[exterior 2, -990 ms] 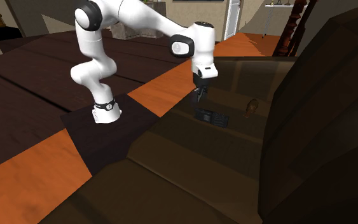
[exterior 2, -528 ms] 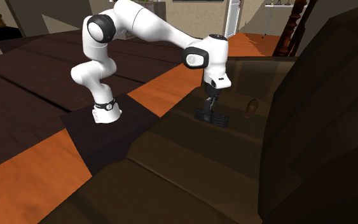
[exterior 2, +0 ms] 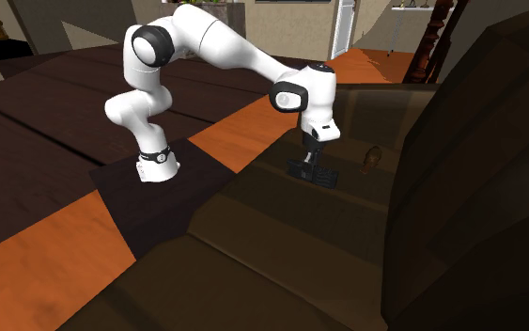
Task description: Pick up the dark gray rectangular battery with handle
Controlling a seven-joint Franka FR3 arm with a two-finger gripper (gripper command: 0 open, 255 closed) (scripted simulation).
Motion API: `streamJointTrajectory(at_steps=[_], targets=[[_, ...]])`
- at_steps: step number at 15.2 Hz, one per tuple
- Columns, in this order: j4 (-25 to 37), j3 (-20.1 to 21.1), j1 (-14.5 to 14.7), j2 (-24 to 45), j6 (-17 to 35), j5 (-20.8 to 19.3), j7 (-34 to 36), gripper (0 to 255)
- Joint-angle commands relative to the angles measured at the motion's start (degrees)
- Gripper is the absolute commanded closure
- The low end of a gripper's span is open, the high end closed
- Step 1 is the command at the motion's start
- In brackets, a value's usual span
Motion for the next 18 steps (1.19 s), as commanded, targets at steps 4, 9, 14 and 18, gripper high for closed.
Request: streamJointTrajectory(at_steps=[4, 9, 14, 18], targets=[[-0.1, 0.0, 0.0, 0.1, 0.1, 0.0, 0.0, 255], [0.2, 0.1, 0.0, -0.4, -0.6, 0.1, 0.0, 255], [1.9, 0.4, -0.1, -1.9, -3.7, 0.7, -0.4, 255], [3.6, 0.6, -0.2, -2.9, -6.4, 1.0, -0.6, 255]])
